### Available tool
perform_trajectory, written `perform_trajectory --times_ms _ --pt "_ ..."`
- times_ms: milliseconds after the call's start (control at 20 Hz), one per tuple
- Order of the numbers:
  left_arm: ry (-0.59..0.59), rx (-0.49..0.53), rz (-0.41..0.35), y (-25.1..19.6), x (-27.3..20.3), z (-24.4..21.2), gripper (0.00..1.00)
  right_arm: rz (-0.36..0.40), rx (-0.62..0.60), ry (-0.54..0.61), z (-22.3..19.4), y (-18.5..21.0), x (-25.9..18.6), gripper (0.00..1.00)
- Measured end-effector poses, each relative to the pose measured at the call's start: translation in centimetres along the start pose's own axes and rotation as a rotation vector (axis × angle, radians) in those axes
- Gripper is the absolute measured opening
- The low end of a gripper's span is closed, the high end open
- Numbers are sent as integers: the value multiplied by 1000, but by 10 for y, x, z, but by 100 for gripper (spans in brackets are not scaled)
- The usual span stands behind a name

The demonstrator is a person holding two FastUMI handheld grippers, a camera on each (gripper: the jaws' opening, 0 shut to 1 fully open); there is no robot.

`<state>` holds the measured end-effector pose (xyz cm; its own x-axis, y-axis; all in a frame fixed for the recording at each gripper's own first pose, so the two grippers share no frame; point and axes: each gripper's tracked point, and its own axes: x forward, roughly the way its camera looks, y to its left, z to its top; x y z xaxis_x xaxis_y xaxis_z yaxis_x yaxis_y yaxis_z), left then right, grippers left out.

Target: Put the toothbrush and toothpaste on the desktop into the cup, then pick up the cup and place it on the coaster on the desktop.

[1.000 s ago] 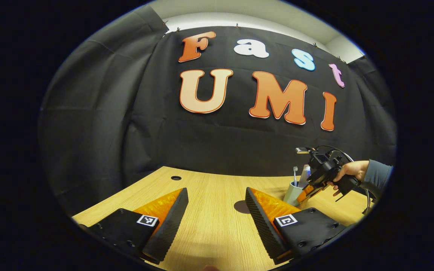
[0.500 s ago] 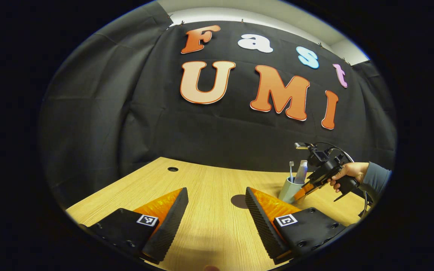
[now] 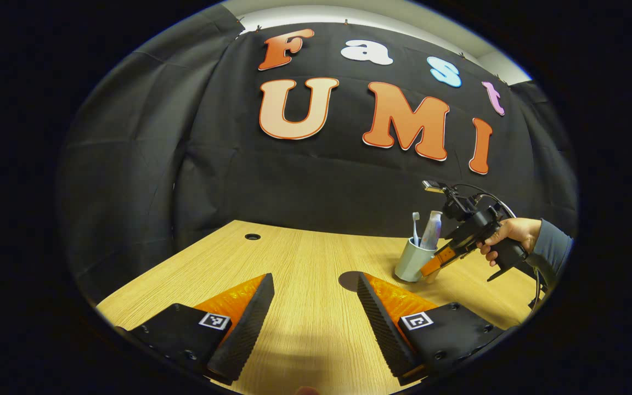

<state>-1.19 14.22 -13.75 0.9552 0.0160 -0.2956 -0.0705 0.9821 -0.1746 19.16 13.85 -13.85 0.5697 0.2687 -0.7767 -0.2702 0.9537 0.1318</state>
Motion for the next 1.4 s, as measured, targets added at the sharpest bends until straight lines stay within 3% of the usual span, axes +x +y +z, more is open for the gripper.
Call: perform_trajectory --times_ms 500,1300,1400 --pt "35 -8 6 8 -2 -18 97 67 -116 -26 4 2 1 24" --pt "91 -54 51 37 1 -45 98 65 -178 36 3 -2 0 24" --pt "91 -48 49 33 3 -45 98 93 -150 27 2 -6 1 42"
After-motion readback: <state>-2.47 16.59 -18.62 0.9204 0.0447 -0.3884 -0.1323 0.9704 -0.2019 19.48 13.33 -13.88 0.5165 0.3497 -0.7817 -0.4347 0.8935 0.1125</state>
